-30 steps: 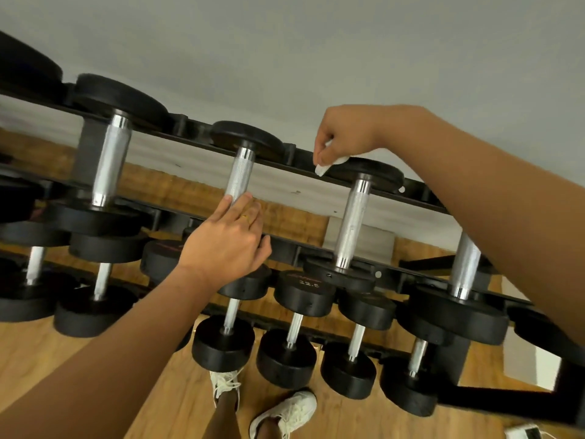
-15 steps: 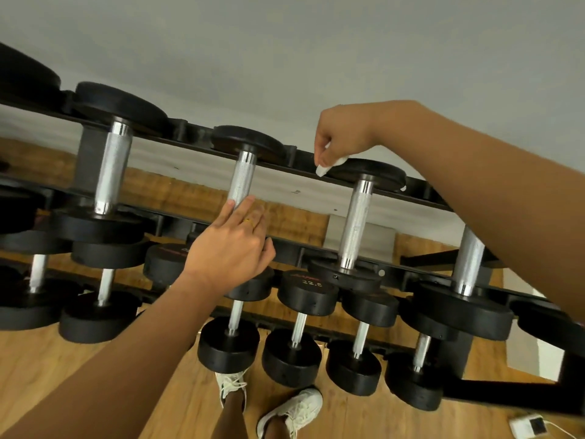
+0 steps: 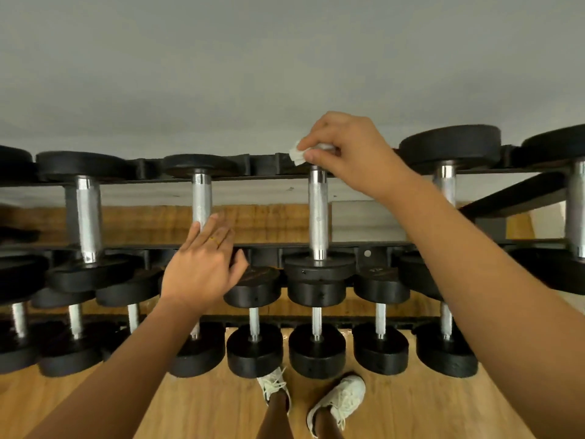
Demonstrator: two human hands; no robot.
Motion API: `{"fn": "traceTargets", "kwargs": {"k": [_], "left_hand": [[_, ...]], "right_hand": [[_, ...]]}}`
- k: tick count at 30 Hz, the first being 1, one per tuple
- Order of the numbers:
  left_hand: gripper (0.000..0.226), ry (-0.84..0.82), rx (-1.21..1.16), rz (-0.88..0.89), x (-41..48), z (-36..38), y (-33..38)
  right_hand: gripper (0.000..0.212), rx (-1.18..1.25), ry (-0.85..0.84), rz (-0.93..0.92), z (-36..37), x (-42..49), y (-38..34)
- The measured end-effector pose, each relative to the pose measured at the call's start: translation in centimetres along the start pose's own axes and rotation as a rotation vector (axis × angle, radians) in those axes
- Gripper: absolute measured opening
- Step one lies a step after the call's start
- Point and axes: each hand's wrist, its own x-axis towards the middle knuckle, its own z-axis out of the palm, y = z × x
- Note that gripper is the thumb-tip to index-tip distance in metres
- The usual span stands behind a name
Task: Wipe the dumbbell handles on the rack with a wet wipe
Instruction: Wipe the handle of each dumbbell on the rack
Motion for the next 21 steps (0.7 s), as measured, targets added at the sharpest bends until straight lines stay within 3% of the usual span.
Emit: {"fn": "traceTargets", "kwargs": {"k": [6, 11, 16, 21], "left_hand": [[0.059, -0.047, 0.047, 0.001, 0.2, -0.4, 0.1], [0.059, -0.039, 0.063, 0.007, 0.3, -0.4, 0.3], [0.058, -0.021, 0.049, 0.005, 0.2, -0.5, 0.3], [0.059, -0.021, 0.031, -0.004, 0.3, -0.4, 0.3]], "right_hand": [[0.02, 0.188, 0.298, 0.251, 0.5, -4.0, 3.9], [0.013, 0.41, 0.447, 0.371, 3.0, -4.8, 4.6], [0.013, 0.698, 0.501, 0.639, 5.7, -6.8, 4.8], [0.015, 0.873, 0.473, 0.738, 8.1, -6.8, 3.7]]}}
